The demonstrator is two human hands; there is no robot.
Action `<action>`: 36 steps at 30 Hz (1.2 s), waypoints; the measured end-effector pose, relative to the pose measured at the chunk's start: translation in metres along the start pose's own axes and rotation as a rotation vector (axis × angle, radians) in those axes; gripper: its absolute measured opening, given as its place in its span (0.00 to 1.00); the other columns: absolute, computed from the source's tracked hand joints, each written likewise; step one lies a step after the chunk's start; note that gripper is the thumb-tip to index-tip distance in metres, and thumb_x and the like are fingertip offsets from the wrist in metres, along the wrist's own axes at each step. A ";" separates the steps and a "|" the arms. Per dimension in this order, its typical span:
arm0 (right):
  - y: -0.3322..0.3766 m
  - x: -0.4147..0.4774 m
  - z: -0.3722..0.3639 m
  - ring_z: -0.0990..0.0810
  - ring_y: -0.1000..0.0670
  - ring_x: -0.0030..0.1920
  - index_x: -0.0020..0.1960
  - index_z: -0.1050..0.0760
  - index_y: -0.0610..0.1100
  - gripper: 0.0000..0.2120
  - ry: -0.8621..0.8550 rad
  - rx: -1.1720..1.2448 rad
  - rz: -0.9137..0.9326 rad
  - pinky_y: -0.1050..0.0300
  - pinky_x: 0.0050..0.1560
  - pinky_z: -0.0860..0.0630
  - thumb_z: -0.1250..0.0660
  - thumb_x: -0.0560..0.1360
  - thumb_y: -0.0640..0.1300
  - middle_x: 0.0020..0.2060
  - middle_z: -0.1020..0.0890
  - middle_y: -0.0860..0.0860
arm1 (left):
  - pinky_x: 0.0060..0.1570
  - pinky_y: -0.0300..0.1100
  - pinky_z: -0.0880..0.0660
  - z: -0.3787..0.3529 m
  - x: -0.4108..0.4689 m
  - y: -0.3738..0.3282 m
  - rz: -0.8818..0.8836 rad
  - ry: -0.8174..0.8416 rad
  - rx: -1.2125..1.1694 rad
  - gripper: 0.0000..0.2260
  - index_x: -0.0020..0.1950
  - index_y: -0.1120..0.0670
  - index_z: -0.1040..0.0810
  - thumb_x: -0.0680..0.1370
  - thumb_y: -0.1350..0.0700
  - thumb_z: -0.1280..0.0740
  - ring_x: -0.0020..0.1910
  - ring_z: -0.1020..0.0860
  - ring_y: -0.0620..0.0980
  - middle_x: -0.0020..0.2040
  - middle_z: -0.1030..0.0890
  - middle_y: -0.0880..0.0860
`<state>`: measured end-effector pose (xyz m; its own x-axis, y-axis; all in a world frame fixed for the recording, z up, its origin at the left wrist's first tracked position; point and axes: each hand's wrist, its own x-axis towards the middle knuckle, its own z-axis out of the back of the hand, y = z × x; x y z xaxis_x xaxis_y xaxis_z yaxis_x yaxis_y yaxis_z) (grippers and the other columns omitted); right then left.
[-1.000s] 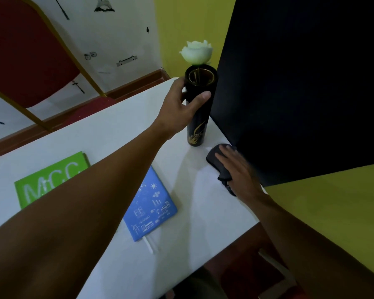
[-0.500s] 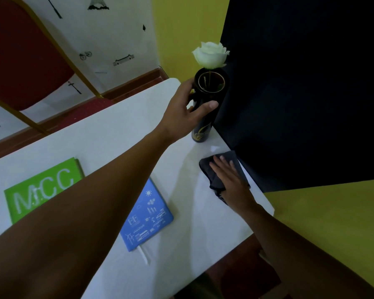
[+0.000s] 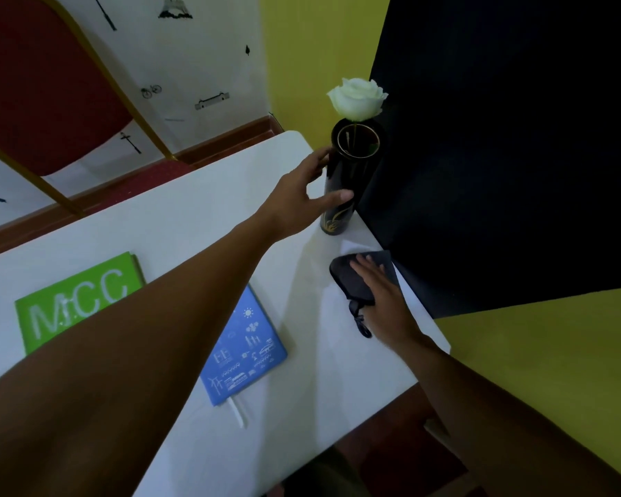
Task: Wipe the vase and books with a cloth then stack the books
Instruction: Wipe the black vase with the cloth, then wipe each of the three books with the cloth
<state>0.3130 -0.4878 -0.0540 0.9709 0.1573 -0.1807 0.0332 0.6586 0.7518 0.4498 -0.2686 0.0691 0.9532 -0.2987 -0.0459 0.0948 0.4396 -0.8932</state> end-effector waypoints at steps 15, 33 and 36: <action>0.115 -0.007 -0.068 0.33 0.52 0.78 0.78 0.31 0.47 0.41 -0.053 0.099 0.153 0.72 0.75 0.40 0.38 0.69 0.20 0.78 0.30 0.50 | 0.78 0.57 0.43 0.011 -0.262 0.118 0.321 -0.196 0.574 0.32 0.78 0.61 0.35 0.80 0.46 0.31 0.78 0.36 0.60 0.78 0.32 0.61; 0.166 0.021 -0.194 0.54 0.41 0.84 0.84 0.45 0.46 0.38 0.332 -0.396 0.385 0.40 0.83 0.58 0.33 0.78 0.36 0.84 0.48 0.47 | 0.79 0.61 0.52 -0.013 -0.338 0.147 0.302 0.039 0.935 0.42 0.79 0.64 0.41 0.81 0.31 0.52 0.81 0.47 0.59 0.80 0.38 0.62; 0.149 -0.007 -0.183 0.51 0.44 0.84 0.83 0.42 0.46 0.39 0.387 -0.395 0.477 0.43 0.83 0.57 0.34 0.75 0.33 0.84 0.44 0.48 | 0.78 0.63 0.49 -0.012 -0.337 0.147 0.283 0.026 0.912 0.40 0.79 0.63 0.37 0.80 0.31 0.51 0.81 0.46 0.60 0.79 0.36 0.62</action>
<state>0.2677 -0.2556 -0.0569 0.7026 0.6941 -0.1565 -0.5314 0.6582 0.5334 0.1391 -0.1134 -0.0526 0.9694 -0.0939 -0.2268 0.0593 0.9862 -0.1547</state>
